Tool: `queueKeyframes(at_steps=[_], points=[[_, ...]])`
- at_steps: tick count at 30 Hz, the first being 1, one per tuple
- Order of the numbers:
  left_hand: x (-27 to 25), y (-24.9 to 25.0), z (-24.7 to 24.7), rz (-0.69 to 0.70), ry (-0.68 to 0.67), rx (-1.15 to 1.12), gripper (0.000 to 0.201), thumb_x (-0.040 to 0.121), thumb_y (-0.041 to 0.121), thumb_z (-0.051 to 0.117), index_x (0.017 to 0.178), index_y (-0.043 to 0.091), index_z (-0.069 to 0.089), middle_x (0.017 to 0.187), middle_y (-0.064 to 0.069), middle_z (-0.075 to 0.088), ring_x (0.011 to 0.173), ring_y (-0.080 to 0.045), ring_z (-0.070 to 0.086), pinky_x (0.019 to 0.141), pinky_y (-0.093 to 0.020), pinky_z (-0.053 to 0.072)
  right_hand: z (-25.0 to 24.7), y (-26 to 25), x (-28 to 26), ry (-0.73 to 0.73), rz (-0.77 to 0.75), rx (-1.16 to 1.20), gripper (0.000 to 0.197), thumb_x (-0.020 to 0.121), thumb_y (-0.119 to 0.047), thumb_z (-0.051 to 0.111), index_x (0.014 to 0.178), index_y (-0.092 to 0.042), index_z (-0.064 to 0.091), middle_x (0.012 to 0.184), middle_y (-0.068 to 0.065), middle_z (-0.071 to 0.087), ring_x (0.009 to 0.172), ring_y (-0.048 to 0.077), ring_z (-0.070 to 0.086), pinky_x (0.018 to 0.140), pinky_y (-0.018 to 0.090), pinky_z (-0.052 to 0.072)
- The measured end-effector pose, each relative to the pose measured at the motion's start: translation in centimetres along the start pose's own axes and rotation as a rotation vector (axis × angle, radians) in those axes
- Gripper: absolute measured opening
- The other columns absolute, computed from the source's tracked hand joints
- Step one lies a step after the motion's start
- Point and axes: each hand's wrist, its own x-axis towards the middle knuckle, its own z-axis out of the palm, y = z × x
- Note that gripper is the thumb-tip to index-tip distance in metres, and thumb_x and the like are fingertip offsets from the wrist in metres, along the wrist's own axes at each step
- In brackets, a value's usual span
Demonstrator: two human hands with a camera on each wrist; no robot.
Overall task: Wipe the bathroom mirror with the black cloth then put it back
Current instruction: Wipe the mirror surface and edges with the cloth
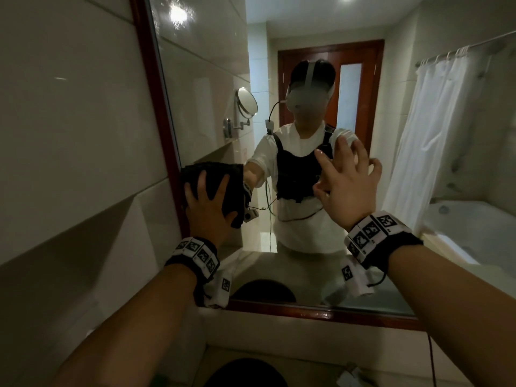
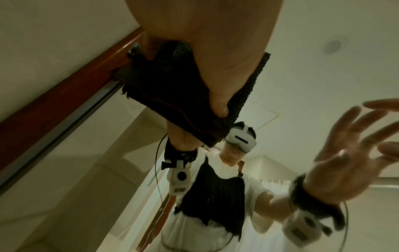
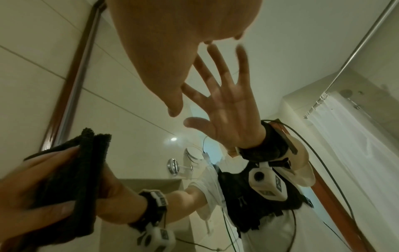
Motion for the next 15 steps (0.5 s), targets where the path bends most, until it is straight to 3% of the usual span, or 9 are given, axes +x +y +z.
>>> queueKeyframes(at_steps=[2, 4, 8, 12, 15], points=[[2.0, 0.5, -1.7, -0.013, 0.000, -0.015, 0.095, 0.076, 0.042, 0.078, 0.152, 0.044, 0.020, 0.163, -0.007, 0.003, 0.143, -0.049, 0.009, 0.097, -0.070, 0.040, -1.7, 0.3, 1.2, 0.025, 0.002, 0.005, 0.080, 0.082, -0.050, 0.068, 0.150, -0.035, 0.029, 0.158, 0.012, 0.025, 0.142, 0.040, 0.023, 0.106, 0.065, 0.032], [3.7, 0.9, -3.3, -0.019, 0.018, -0.023, 0.097, 0.076, 0.042, 0.078, 0.152, 0.045, 0.018, 0.163, -0.006, 0.002, 0.143, -0.048, 0.008, 0.096, -0.072, 0.040, -3.3, 0.6, 2.9, 0.058, -0.010, -0.001, 0.086, 0.080, -0.052, 0.070, 0.152, -0.037, 0.024, 0.158, 0.011, 0.024, 0.144, 0.038, 0.021, 0.108, 0.063, 0.030], [7.2, 1.6, -6.4, -0.012, -0.001, -0.058, 0.097, 0.080, 0.041, 0.075, 0.152, 0.048, 0.011, 0.163, -0.001, -0.005, 0.144, -0.048, 0.002, 0.101, -0.073, 0.035, -5.7, 1.0, 7.2, 0.062, -0.012, -0.001, 0.097, 0.075, -0.056, 0.073, 0.153, -0.038, 0.019, 0.163, 0.012, 0.008, 0.149, 0.043, 0.003, 0.113, 0.069, 0.012], [9.4, 1.7, -8.5, -0.006, 0.006, -0.047, 0.097, 0.080, 0.042, 0.075, 0.151, 0.051, 0.010, 0.162, 0.001, -0.007, 0.144, -0.047, 0.002, 0.101, -0.073, 0.034, -5.4, 1.6, 8.9, -0.044, 0.021, -0.017, 0.115, 0.072, -0.065, 0.072, 0.155, -0.040, -0.004, 0.164, 0.010, -0.014, 0.149, 0.044, -0.013, 0.113, 0.072, 0.007], [10.4, 1.4, -9.1, -0.001, 0.015, -0.032, 0.098, 0.079, 0.044, 0.075, 0.151, 0.052, 0.009, 0.162, 0.003, -0.007, 0.144, -0.046, 0.004, 0.100, -0.073, 0.036, -4.8, 1.9, 8.7, -0.042, 0.020, -0.014, 0.117, 0.073, -0.067, 0.070, 0.154, -0.042, -0.011, 0.164, 0.008, -0.019, 0.148, 0.041, -0.019, 0.114, 0.071, 0.004]])
